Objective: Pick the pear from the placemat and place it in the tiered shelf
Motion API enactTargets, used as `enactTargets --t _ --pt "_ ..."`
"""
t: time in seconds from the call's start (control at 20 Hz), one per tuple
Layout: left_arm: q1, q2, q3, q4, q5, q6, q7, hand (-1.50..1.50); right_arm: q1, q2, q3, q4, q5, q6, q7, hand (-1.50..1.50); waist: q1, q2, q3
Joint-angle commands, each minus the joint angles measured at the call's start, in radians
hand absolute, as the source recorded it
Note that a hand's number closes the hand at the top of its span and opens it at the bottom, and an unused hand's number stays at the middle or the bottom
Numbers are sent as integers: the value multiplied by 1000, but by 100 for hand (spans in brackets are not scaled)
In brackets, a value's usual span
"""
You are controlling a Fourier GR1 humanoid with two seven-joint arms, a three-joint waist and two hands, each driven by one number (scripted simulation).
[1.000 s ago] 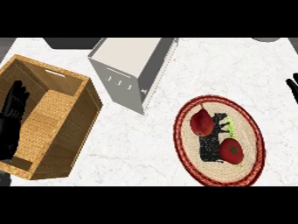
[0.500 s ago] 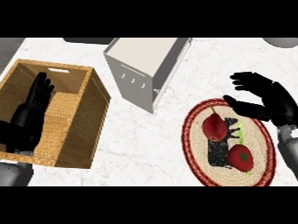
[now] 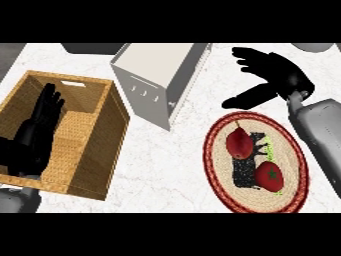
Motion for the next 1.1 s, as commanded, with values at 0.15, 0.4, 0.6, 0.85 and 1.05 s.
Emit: enactTargets --t 0.15,0.4,0.6,0.85,1.05 --pt "-7 -13 -17 -23 -17 9 26 0 -239 9 172 57 7 282 286 -150 8 1 -1" --pt "-11 6 -6 -34 -12 -11 35 0 -347 50 352 125 140 421 380 -150 23 5 -2" --pt "-31 -21 4 3 -32 19 36 0 -409 112 400 205 171 490 443 -150 -10 3 0" --pt "21 -28 20 -39 -26 12 25 0 -370 207 455 309 244 444 435 -150 -17 0 1" --pt "15 -15 24 -61 -31 8 69 0 -413 204 499 357 304 497 434 -150 -20 -2 1"
